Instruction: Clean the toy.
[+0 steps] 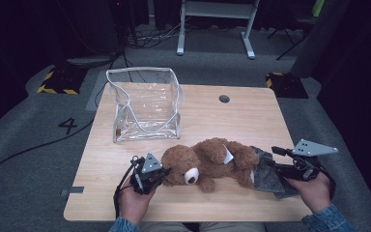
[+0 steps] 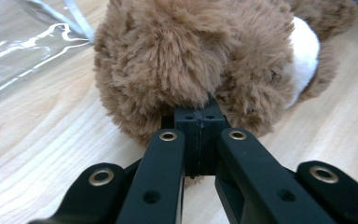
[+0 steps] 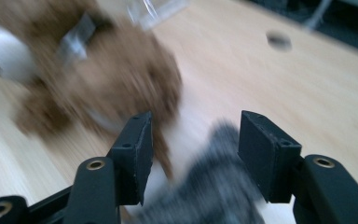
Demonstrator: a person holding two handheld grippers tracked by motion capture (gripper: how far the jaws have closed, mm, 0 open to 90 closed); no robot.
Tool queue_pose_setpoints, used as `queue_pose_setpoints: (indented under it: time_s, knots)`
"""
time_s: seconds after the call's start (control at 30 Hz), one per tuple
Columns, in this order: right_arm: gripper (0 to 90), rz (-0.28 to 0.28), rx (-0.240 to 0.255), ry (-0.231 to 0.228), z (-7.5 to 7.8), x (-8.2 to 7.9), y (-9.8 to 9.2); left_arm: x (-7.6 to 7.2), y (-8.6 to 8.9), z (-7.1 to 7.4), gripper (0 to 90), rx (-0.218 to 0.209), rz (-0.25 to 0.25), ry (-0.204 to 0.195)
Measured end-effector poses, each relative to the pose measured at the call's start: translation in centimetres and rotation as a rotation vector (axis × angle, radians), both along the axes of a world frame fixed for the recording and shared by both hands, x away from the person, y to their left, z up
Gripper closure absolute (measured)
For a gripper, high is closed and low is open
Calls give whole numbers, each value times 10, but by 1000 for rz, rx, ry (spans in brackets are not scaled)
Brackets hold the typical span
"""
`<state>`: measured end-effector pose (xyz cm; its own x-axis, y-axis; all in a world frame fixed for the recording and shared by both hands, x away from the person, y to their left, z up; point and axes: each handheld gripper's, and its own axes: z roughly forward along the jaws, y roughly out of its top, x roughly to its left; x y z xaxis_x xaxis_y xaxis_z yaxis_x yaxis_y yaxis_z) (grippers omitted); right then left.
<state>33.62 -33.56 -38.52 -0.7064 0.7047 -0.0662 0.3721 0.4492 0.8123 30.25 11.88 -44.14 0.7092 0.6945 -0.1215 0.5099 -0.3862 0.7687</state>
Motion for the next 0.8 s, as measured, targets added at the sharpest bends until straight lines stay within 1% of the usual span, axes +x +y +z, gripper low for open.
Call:
queue_pose_setpoints:
  time_s: [0.03,0.07,0.1,0.13,0.17,0.2,0.23,0.27,0.3,0.33,0.37,0.4,0.43,0.47,0.5,0.57,0.6,0.63,0.67,0.7,0.73,0.77,0.8]
  knots:
    - [448,-18,-32,23,-9,1,-4,-3,-3,1,898,2,-16,7]
    - [443,-22,-50,38,-16,2,-6,-6,-7,2,898,3,-29,9]
    - [441,-19,-64,43,-21,3,-7,-8,-11,2,898,20,-53,14]
    - [432,-20,-97,45,-28,3,-7,-10,-15,3,898,34,-58,8]
    - [412,-34,-133,38,-34,5,-6,-10,-17,4,898,46,-61,3]
    - [390,-44,-174,35,-40,8,-7,-8,-18,4,898,38,-59,6]
    - [353,-56,-196,58,-50,15,-7,-7,-16,4,897,34,-61,9]
    - [334,-63,-202,77,-55,19,-7,-6,-15,2,896,16,-74,9]
    - [328,-69,-221,98,-63,25,-6,-7,-15,1,896,10,-77,4]
    - [348,-78,-229,107,-68,28,-6,-8,-15,0,896,7,-85,2]
    - [421,-81,-239,126,-73,32,-5,-9,-15,0,896,14,-91,-2]
    - [578,-73,-253,148,-77,34,-4,-9,-16,0,897,7,-99,-6]
    - [690,-69,-270,158,-79,35,-4,-10,-16,0,897,4,-103,-14]
    - [744,-82,-268,155,-78,34,-3,-10,-16,0,897,-1,-106,-11]
    - [766,-83,-263,146,-73,31,-4,-10,-16,0,897,-10,-104,-7]
    - [776,-80,-237,104,-58,20,-3,-9,-14,-2,898,-24,-106,4]
    - [777,-72,-213,84,-48,13,-3,-7,-14,-3,898,-37,-103,15]
    - [777,-56,-202,61,-36,4,-4,-7,-13,-3,898,-38,-93,14]
    - [777,-48,-197,50,-26,-3,-3,-6,-12,-3,898,-47,-96,29]
    - [777,-39,-178,36,-18,-11,-2,-5,-13,-4,898,-49,-87,27]
    - [777,-12,-171,20,-8,-19,-2,-5,-13,-4,898,-54,-87,34]
    - [777,7,-151,6,0,-28,1,-4,-13,-4,898,-51,-87,38]
    - [777,29,-150,-10,5,-33,4,-4,-14,-4,897,-48,-80,33]
